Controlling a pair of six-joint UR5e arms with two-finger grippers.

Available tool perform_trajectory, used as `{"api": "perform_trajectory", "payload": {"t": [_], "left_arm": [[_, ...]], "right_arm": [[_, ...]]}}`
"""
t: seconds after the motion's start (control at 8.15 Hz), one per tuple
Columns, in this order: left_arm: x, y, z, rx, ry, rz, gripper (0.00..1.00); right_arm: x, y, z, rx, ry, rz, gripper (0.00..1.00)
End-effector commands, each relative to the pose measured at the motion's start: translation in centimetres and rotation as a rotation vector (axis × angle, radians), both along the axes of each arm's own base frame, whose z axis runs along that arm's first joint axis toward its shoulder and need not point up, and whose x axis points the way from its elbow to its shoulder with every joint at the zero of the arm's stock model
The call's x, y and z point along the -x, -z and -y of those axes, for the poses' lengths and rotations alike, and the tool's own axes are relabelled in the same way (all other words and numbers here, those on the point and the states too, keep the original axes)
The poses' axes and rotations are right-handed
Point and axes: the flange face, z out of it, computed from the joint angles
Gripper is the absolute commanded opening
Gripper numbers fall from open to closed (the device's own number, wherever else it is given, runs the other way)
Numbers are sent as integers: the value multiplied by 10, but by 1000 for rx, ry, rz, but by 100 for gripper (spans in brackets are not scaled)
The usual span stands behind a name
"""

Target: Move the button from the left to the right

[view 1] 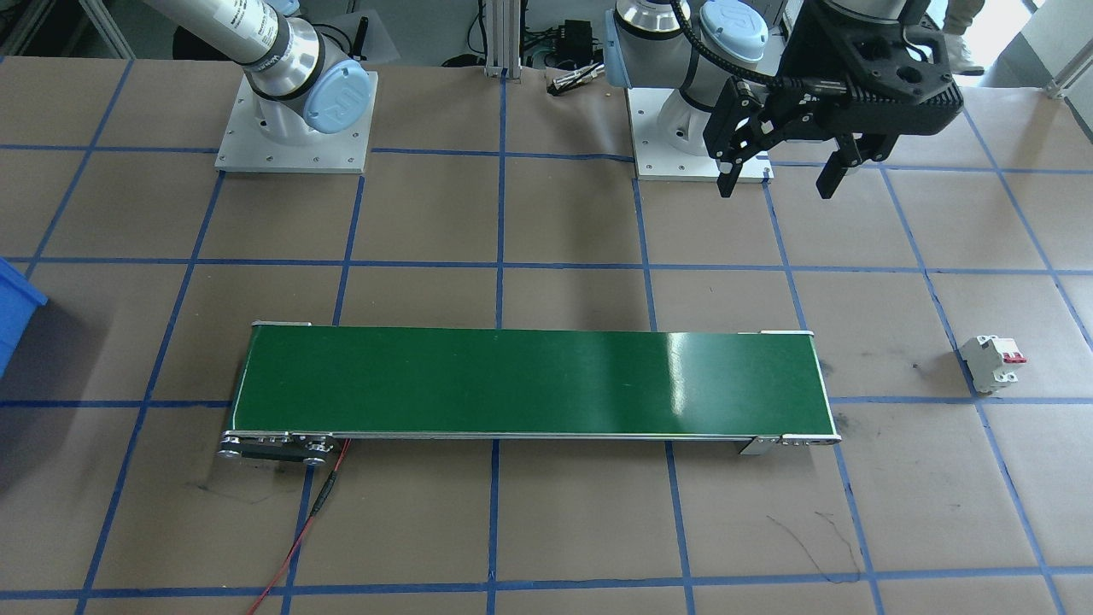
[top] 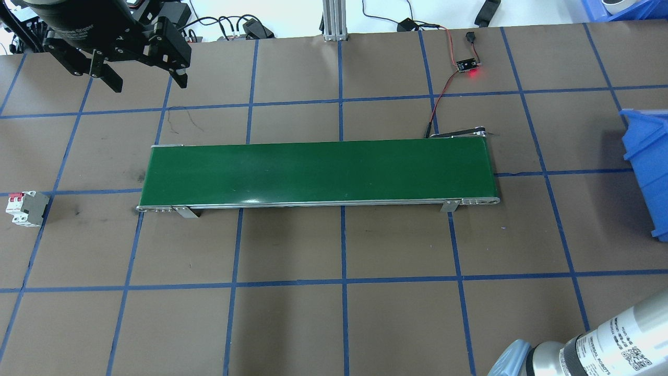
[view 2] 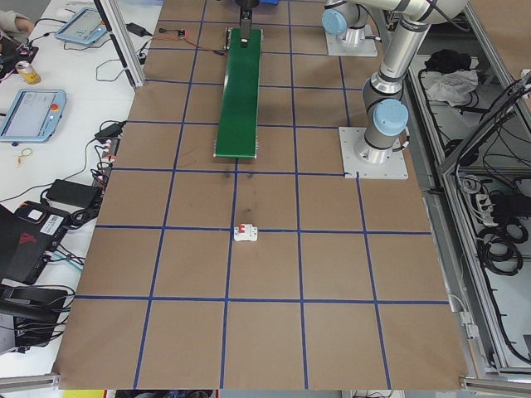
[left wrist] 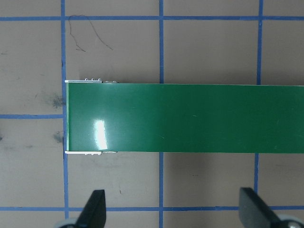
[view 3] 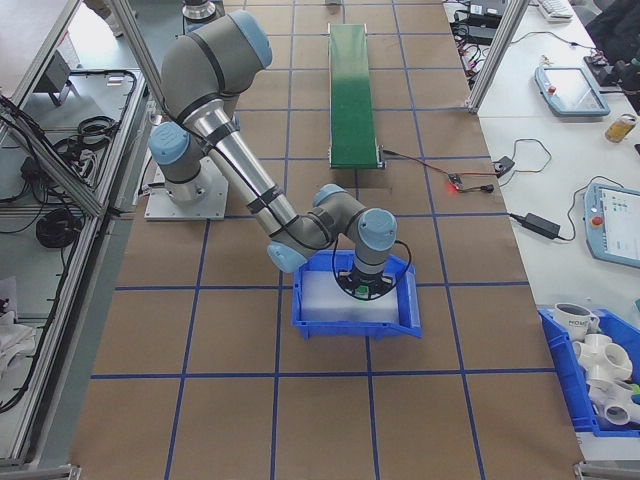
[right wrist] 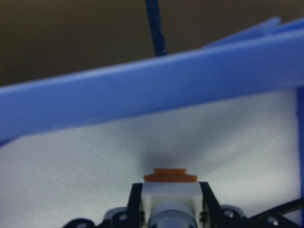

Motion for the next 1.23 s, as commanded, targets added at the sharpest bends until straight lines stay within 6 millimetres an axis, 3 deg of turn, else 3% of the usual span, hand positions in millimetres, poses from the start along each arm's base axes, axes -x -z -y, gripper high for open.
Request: {"api": "perform_trajectory", "payload": {"t": [0.0, 0.37, 0.49, 0.61, 0.98, 1.1], "left_arm": [[0, 0, 0, 0, 0, -1, 100], [0, 0, 0, 0, 0, 1, 100], [0, 0, 0, 0, 0, 1, 100], [0, -1, -1, 1, 0, 1, 100], [0, 0, 0, 0, 0, 1, 100], [0, 0, 0, 1, 0, 1, 100]], "right_arm": [[-2, -10, -2, 3, -1, -8, 100], [-23, -93, -23, 30, 53, -22, 100], [-43, -123, -33, 37, 150, 32, 100], [-69, -154, -54, -10, 369, 90, 100], [-198, -231, -48, 34, 629, 51, 100], [-238, -246, -46, 58, 705, 49, 100]]}}
